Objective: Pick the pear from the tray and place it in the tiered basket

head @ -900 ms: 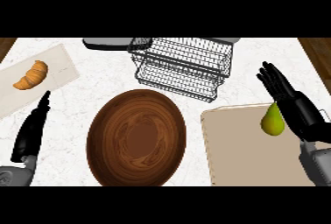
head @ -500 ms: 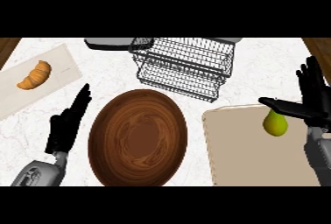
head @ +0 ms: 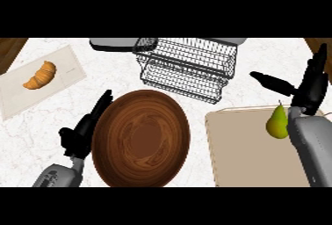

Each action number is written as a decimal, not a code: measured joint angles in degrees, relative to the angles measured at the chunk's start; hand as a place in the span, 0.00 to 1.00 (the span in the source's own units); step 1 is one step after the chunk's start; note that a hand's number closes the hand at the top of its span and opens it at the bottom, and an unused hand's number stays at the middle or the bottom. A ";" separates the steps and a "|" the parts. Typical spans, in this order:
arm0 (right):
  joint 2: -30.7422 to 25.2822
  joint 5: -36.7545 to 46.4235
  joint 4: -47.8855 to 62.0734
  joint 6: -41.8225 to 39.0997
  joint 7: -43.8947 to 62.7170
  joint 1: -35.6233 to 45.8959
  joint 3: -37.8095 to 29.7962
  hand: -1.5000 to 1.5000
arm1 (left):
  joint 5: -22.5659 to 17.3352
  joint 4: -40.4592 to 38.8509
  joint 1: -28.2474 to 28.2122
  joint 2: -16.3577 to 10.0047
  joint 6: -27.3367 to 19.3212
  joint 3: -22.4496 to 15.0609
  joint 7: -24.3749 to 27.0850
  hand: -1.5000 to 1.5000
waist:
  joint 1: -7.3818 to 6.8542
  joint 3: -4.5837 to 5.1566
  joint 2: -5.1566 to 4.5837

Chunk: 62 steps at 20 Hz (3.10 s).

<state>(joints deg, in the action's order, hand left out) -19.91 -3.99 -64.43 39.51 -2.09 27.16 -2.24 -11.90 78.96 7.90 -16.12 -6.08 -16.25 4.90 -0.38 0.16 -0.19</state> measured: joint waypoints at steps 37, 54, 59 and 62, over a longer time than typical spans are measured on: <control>-18.61 21.30 -13.28 -42.27 70.60 4.83 26.69 0.00 | 0.68 -2.39 -0.80 0.98 3.45 2.39 2.70 0.50 | 0.56 -0.09 0.36; -13.26 27.95 -10.83 -40.76 67.29 -4.90 19.87 0.00 | 2.35 -1.85 -1.26 2.99 4.39 3.53 2.33 0.50 | 0.46 -0.15 0.27; -10.36 30.71 -8.67 -40.51 65.66 -5.95 17.70 0.00 | 3.22 -2.38 -0.90 3.43 5.06 4.40 2.17 0.50 | 0.35 -0.15 0.22; -8.78 32.55 -6.93 -40.20 64.44 -6.48 16.18 0.00 | 3.31 -2.69 0.06 3.25 6.20 5.47 1.56 0.50 | 0.32 -0.16 0.20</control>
<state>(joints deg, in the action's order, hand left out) -28.69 28.56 -71.36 -0.69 62.35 20.67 13.94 -8.59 76.27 7.96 -12.87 0.12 -10.78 6.45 -0.06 0.01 0.00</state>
